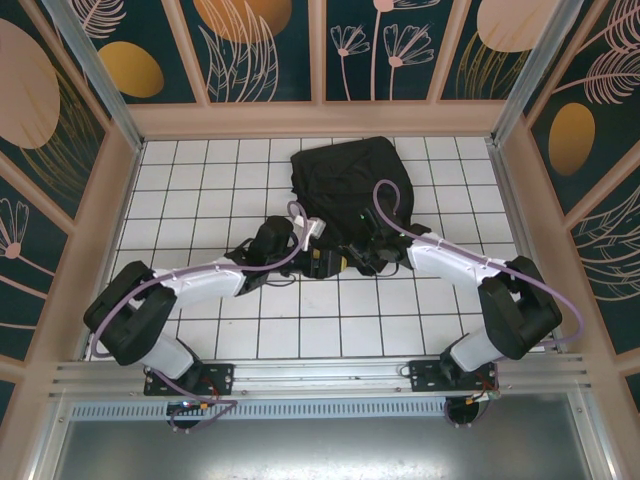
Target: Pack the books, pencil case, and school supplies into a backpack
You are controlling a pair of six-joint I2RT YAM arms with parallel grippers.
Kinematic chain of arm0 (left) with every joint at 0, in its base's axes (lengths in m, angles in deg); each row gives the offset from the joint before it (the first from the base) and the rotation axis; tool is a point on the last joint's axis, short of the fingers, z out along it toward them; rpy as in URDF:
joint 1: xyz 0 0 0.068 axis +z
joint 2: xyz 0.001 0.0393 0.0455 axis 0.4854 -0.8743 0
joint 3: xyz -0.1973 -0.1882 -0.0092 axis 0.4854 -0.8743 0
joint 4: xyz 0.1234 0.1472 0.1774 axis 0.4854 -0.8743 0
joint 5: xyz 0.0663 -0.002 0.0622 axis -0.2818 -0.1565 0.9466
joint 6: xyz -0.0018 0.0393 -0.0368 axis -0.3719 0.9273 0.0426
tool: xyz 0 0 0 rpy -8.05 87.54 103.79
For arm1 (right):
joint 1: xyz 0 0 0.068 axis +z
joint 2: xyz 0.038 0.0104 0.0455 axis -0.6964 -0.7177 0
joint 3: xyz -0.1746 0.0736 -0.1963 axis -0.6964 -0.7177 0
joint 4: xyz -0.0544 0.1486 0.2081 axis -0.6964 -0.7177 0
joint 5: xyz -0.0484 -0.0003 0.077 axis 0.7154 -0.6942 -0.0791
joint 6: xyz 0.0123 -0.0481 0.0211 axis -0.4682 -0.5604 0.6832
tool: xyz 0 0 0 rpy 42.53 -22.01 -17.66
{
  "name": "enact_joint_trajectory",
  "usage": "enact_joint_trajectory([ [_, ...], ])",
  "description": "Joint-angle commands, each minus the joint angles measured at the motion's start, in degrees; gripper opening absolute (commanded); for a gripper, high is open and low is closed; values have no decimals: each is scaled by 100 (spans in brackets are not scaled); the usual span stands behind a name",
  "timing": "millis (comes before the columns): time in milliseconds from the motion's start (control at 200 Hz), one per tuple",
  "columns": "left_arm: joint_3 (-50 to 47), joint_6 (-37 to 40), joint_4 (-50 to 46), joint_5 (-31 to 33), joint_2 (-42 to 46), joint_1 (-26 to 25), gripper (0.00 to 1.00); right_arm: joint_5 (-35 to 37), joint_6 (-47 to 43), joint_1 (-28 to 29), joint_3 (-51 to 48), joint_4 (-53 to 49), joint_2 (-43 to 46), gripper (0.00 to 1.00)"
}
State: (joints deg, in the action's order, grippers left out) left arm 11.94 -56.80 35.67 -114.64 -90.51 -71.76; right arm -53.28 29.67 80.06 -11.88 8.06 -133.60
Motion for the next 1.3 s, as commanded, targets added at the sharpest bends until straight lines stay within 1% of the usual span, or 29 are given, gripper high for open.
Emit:
enact_joint_trajectory([
  [0, -125, -515, 1097, -508, -316, -8, 68, -228, 118, -70, 31, 66, -129, 0],
  [160, -148, -982, 1511, -718, -713, -9, 67, -248, 135, -104, 60, 21, -81, 0],
  [405, -59, -1191, 1582, -693, -932, -43, 65, -215, 203, -113, 25, 13, 48, 0],
  [425, -47, -1201, 1584, -690, -1103, -50, 65, -222, 212, -112, 10, 19, 46, 0],
  [500, 20, -1204, 1565, -696, -1216, -61, 61, -259, 248, -115, -27, 57, 52, 0],
  [545, 63, -1196, 1540, -680, -1268, -65, 60, -268, 272, -103, -52, 82, 52, 0],
  [746, 283, -1121, 1428, -605, -1405, -85, 55, -337, 339, -88, -97, 169, 35, 0],
  [856, 395, -1046, 1307, -453, -1351, -86, 55, -339, 337, -59, -73, 174, 7, 0],
  [966, 477, -984, 1142, -252, -1295, -87, 44, -339, 346, -43, -74, 170, -26, 0],
  [1061, 509, -971, 1079, -189, -1309, -87, 29, -330, 346, -41, -81, 166, -23, 0],
  [1136, 494, -966, 1057, -200, -1357, -86, 14, -313, 346, -41, -73, 160, -11, 0],
  [1221, 495, -911, 969, -199, -1331, -85, 0, -273, 321, -45, -49, 135, -10, 0],
  [1296, 538, -702, 647, -86, -1179, -83, 0, -181, 247, -41, -11, 32, -24, 0],
])
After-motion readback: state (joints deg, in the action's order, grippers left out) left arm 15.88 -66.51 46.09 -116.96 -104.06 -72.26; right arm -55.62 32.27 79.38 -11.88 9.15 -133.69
